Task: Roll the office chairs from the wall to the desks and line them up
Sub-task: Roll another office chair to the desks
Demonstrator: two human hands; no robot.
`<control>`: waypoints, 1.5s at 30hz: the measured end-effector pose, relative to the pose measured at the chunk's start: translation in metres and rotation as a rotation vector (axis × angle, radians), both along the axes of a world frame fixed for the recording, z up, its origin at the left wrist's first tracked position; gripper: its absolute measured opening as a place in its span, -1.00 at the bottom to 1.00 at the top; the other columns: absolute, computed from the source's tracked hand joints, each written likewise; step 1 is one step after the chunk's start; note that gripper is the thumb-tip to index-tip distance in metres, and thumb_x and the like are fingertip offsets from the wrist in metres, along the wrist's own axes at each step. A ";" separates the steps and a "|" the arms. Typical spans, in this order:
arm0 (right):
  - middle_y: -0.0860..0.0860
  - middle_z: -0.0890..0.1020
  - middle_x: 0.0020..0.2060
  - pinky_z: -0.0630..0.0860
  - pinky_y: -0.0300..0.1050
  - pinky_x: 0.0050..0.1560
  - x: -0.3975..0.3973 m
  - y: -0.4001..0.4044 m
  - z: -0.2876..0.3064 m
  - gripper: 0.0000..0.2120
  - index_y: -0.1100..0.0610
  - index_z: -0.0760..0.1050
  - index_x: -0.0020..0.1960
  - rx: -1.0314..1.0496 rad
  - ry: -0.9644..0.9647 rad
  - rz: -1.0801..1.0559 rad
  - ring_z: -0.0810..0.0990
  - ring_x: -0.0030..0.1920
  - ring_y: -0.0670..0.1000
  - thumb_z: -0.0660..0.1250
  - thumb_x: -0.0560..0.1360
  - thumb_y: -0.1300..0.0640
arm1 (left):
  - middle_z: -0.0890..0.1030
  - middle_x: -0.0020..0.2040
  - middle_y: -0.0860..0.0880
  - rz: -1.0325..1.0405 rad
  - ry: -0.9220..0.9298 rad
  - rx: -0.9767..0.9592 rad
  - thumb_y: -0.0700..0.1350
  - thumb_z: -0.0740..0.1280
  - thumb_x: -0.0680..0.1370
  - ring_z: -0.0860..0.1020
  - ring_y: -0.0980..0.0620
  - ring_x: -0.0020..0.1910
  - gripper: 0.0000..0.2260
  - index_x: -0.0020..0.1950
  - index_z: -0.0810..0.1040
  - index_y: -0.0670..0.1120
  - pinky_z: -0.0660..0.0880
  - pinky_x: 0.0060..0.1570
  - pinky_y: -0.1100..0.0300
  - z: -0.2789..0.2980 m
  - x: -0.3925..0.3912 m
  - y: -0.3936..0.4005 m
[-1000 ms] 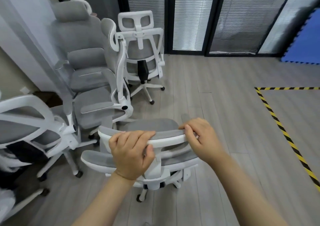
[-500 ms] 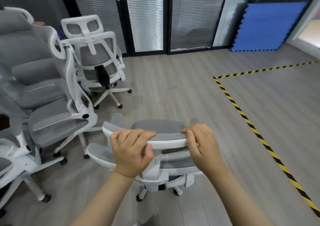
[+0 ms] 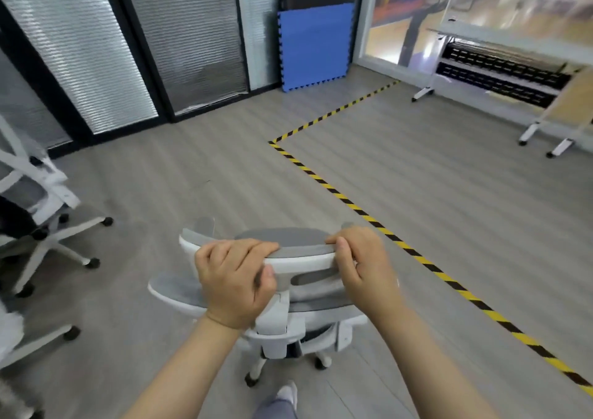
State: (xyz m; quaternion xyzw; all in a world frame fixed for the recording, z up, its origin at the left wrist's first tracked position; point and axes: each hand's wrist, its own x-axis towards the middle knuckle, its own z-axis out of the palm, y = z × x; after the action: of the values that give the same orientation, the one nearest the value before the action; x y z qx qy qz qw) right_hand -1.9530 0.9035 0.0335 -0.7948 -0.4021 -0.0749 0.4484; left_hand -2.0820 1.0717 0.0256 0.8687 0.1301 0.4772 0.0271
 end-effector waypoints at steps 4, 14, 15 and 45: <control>-0.07 0.50 -0.30 0.40 -0.02 -0.09 0.036 -0.033 -0.007 -0.67 0.11 0.54 -0.16 0.083 -0.004 -0.166 0.48 -0.20 -0.06 0.05 0.60 0.08 | 0.65 -0.16 0.05 -0.148 -0.019 0.013 -0.03 0.18 0.47 0.46 0.02 -0.14 -0.72 -0.11 0.70 0.00 0.24 0.00 0.08 -0.001 0.061 -0.019; -0.13 0.45 -0.31 0.35 -0.07 -0.14 0.130 -0.109 -0.022 -0.66 0.14 0.53 -0.21 0.154 -0.155 -0.577 0.40 -0.22 -0.12 0.04 0.59 0.14 | 0.64 -0.13 0.10 -0.552 0.019 -0.003 -0.03 0.17 0.50 0.49 0.02 -0.15 -0.72 -0.07 0.68 0.03 0.24 0.01 0.10 -0.005 0.222 -0.069; -0.11 0.47 -0.31 0.36 -0.05 -0.15 0.141 -0.116 -0.023 -0.66 0.15 0.53 -0.22 0.153 -0.165 -0.620 0.40 -0.23 -0.11 0.04 0.58 0.14 | 0.64 -0.11 0.11 -0.596 0.037 -0.006 -0.03 0.17 0.50 0.49 0.02 -0.15 -0.72 -0.06 0.68 0.03 0.24 0.02 0.11 -0.004 0.239 -0.074; -0.03 0.40 -0.35 0.32 0.00 -0.20 0.531 -0.398 -0.021 -0.65 0.19 0.45 -0.28 0.083 -0.278 -1.232 0.32 -0.27 0.00 0.02 0.58 0.15 | 0.58 -0.04 0.10 -1.176 0.277 -0.100 -0.06 0.14 0.54 0.46 0.03 0.00 -0.73 0.03 0.62 -0.01 0.21 0.22 0.16 0.010 0.725 -0.369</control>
State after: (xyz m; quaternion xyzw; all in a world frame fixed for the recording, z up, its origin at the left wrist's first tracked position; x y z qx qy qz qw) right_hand -1.4222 0.5058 0.0123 -0.8451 0.0778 -0.4376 0.2972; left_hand -1.3570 0.7022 0.0351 0.8467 -0.3473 0.2581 0.3097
